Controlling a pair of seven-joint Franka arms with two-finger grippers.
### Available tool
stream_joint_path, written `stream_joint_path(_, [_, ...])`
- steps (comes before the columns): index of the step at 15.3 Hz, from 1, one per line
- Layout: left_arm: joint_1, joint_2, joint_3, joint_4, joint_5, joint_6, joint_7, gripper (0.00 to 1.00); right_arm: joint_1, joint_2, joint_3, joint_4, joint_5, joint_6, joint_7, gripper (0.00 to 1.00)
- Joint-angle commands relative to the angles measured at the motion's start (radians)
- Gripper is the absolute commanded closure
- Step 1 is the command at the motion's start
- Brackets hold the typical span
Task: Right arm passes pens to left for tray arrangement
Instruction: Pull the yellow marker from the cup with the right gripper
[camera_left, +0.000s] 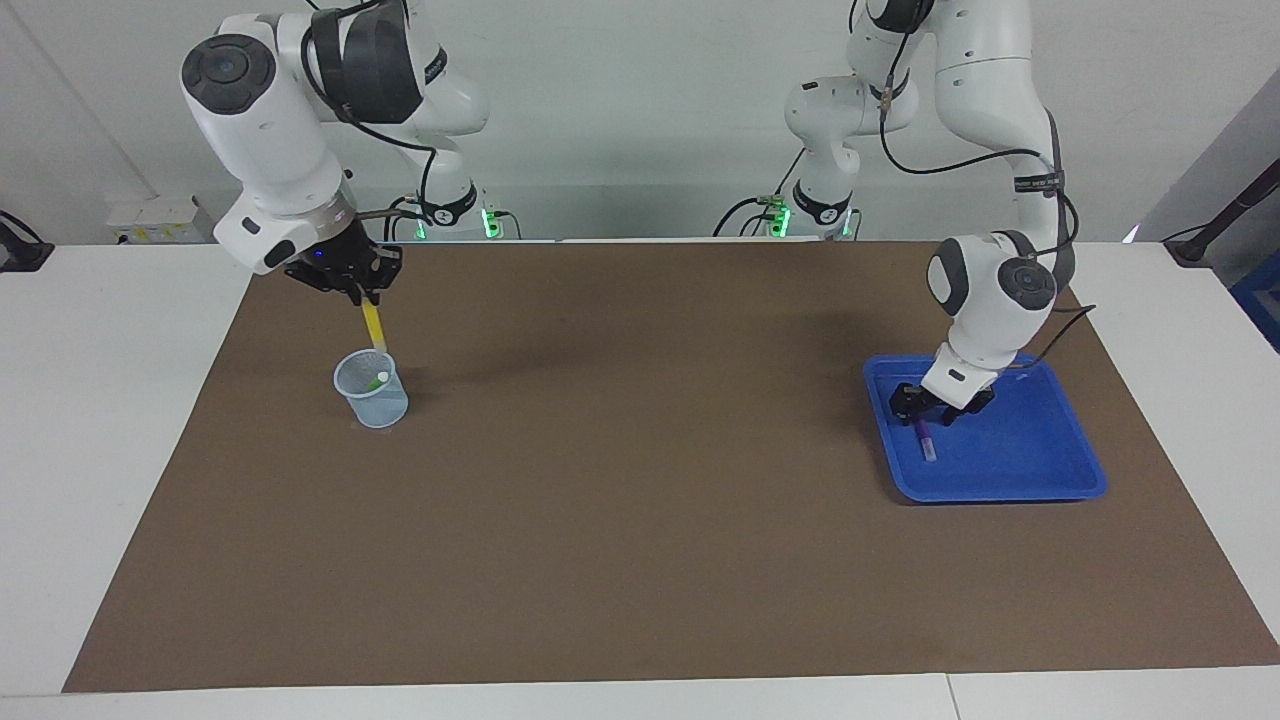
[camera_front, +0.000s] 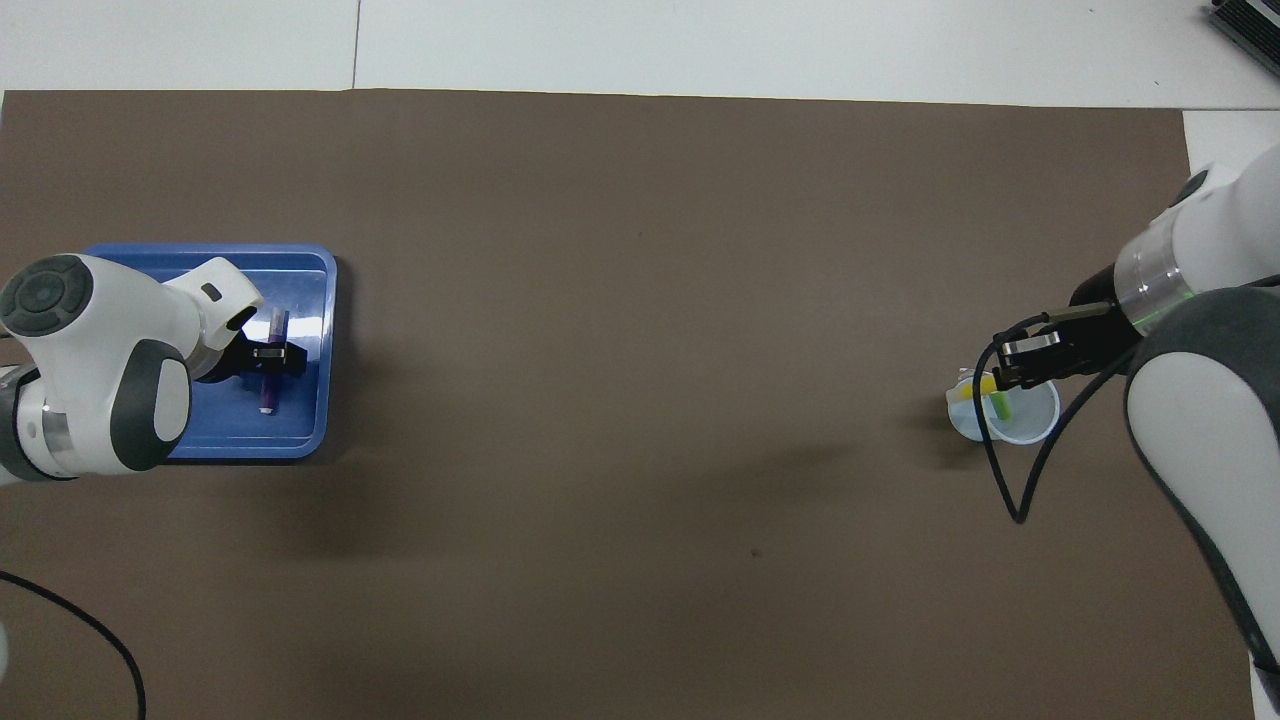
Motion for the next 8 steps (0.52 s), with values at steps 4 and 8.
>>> stream_joint_path(4, [0.003, -0.030, -0.006, 0.181, -0.139, -0.302, -0.081, 0.07, 0.034, 0.002, 0.017, -0.016, 0.214, 0.116, 0.149, 1.00])
stream_joint_path(8, [-0.002, -0.042, -0.009, 0.259, -0.272, -0.415, -0.282, 0.03, 0.096, -0.013, 0.017, -0.071, 0.276, 0.257, 0.204, 1.00])
